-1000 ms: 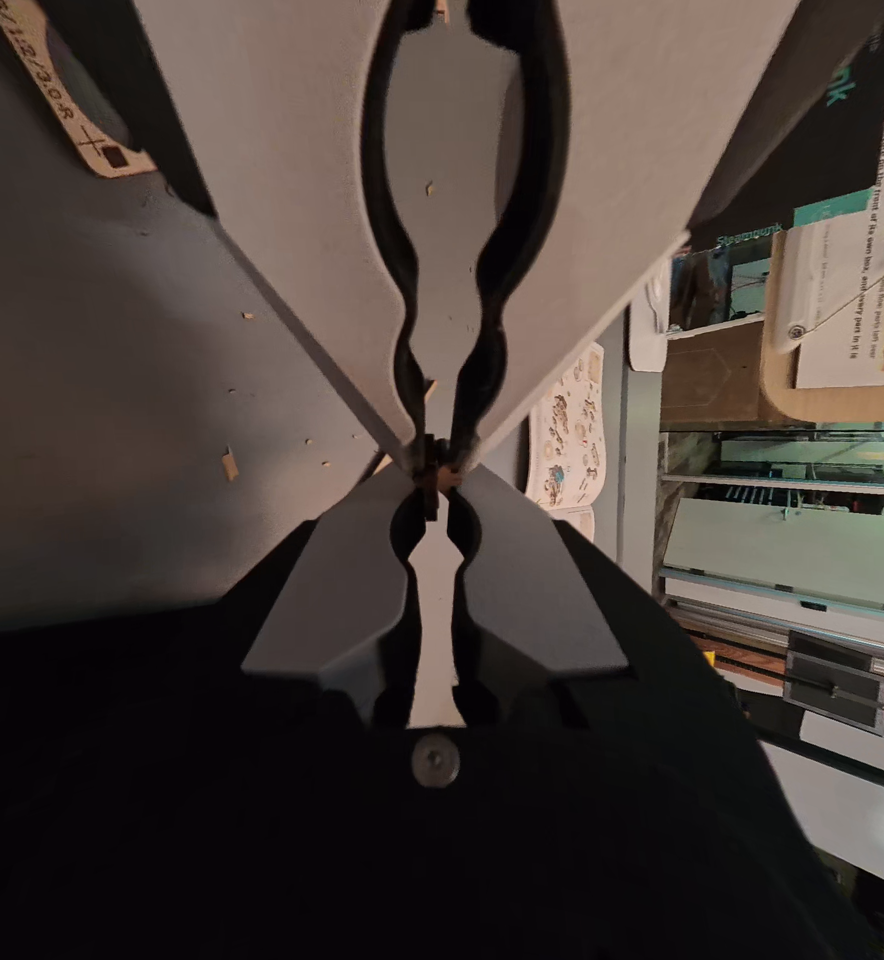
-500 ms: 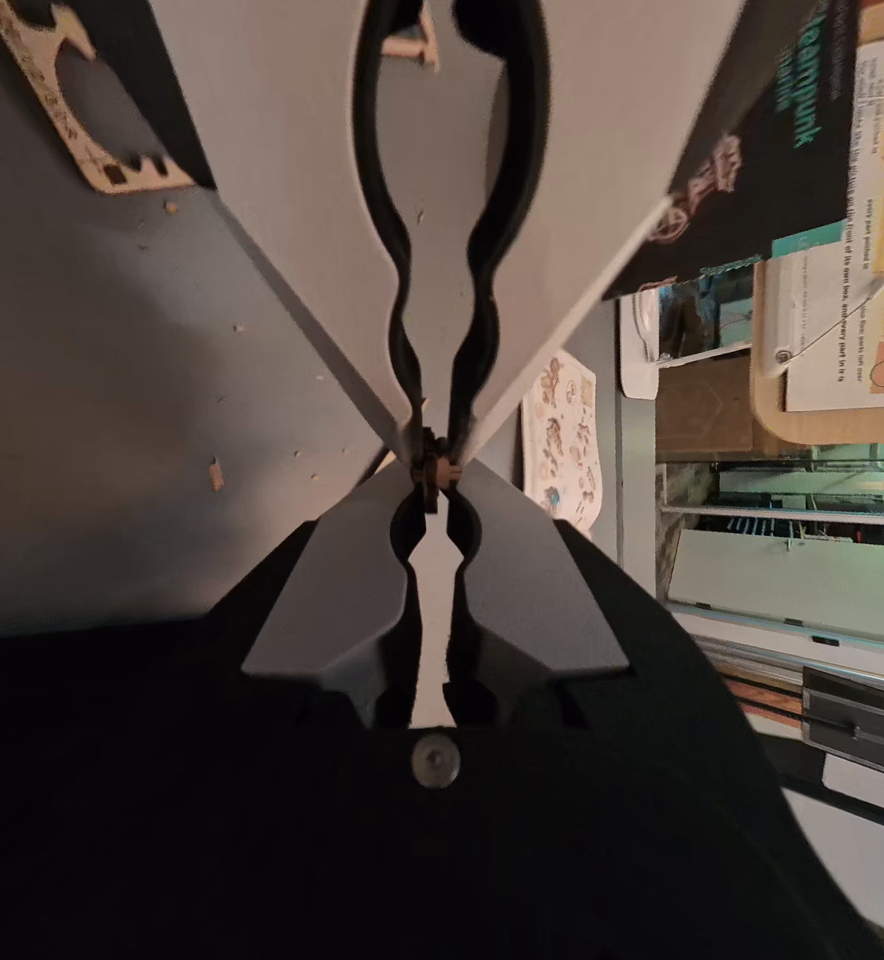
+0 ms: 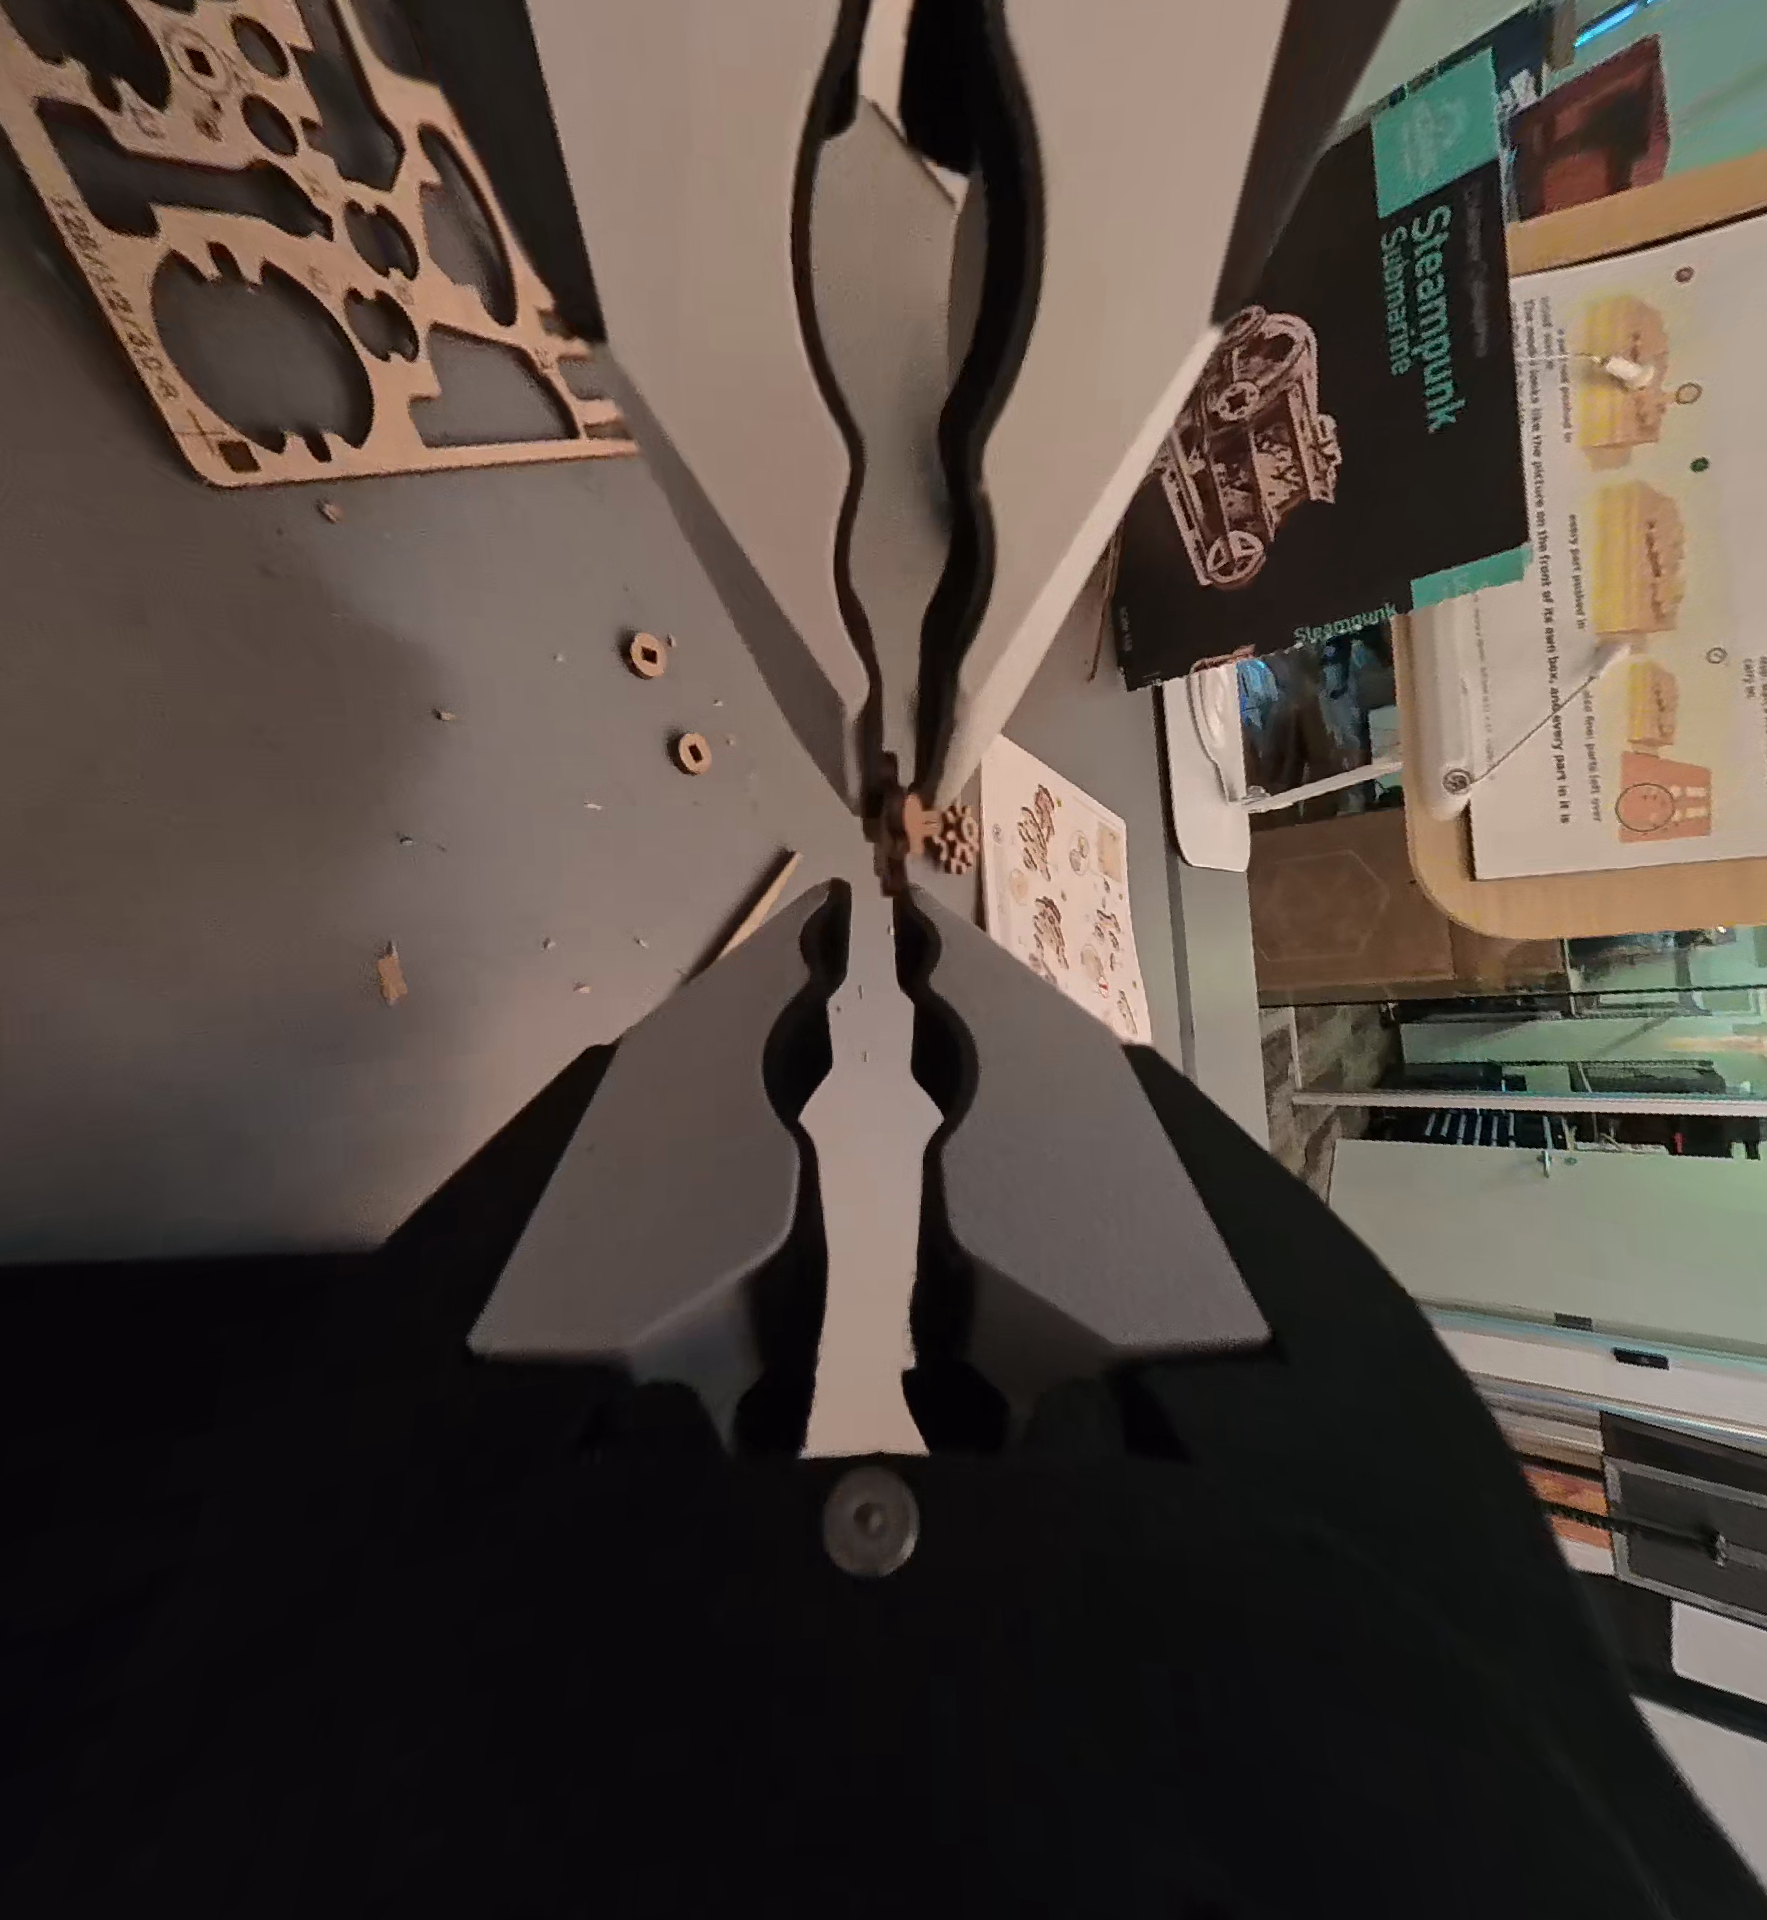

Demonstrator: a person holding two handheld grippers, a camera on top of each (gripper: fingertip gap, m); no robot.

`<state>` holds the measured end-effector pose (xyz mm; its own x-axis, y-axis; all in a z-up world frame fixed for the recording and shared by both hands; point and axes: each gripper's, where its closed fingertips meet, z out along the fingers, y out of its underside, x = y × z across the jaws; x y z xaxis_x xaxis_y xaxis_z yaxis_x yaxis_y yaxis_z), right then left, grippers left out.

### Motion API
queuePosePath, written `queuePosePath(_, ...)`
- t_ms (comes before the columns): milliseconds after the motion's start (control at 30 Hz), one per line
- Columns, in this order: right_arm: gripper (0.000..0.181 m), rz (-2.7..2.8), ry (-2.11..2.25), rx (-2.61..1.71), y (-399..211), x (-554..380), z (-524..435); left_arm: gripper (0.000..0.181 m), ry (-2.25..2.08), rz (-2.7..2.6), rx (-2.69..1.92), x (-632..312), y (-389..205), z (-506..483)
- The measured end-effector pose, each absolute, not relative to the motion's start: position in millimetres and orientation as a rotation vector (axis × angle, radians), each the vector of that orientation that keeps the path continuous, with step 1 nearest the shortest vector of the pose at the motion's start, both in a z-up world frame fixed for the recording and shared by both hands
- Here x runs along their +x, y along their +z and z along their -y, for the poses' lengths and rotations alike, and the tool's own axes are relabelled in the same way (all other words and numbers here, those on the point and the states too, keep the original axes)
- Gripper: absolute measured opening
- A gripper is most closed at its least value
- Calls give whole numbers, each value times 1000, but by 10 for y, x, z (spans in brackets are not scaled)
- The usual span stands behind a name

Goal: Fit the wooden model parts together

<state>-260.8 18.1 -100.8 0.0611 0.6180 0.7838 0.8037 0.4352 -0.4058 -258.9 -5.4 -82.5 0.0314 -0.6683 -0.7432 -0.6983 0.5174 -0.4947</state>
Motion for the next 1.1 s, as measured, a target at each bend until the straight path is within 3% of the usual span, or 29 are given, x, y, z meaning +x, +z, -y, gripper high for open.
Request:
queuePosePath(633,11,1632,-241,-1247,-991,-2631,-138,5,-23,-1688,-1177,-2552,-881,101)
queuePosePath(1100,4,1659,-240,-1326,-1069,-2595,-117,6,-14,-1710,-1172,-2529,-934,112)
